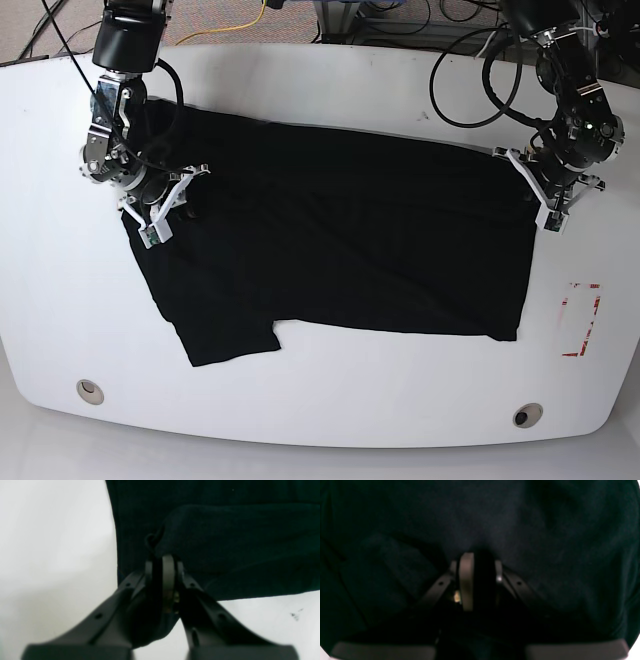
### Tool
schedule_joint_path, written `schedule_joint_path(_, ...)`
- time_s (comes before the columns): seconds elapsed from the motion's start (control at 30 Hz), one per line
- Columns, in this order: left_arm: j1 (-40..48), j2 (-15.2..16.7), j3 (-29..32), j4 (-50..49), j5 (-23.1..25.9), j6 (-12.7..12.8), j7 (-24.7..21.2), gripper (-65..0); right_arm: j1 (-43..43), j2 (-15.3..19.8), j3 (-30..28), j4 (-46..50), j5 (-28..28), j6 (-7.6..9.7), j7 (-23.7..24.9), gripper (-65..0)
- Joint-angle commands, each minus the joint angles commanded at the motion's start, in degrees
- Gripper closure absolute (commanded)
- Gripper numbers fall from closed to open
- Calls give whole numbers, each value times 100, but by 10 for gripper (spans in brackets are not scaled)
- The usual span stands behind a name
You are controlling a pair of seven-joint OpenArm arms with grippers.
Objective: Layout the t-shirt on the table in an organized manner, then fold the t-shirt properly
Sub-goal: 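Regrasp the shirt side with the left gripper and tug it outward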
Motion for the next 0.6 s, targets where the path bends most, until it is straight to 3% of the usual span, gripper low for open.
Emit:
schedule_joint_path(0.27, -18, 0, -9, 26, 0, 9, 0, -349, 0, 0, 0, 0, 0, 0, 0, -106)
schedule_joint_path(0.6, -413, -123, -659, 44, -9, 9, -9, -367, -9, 0, 0, 0, 0, 0, -9, -105)
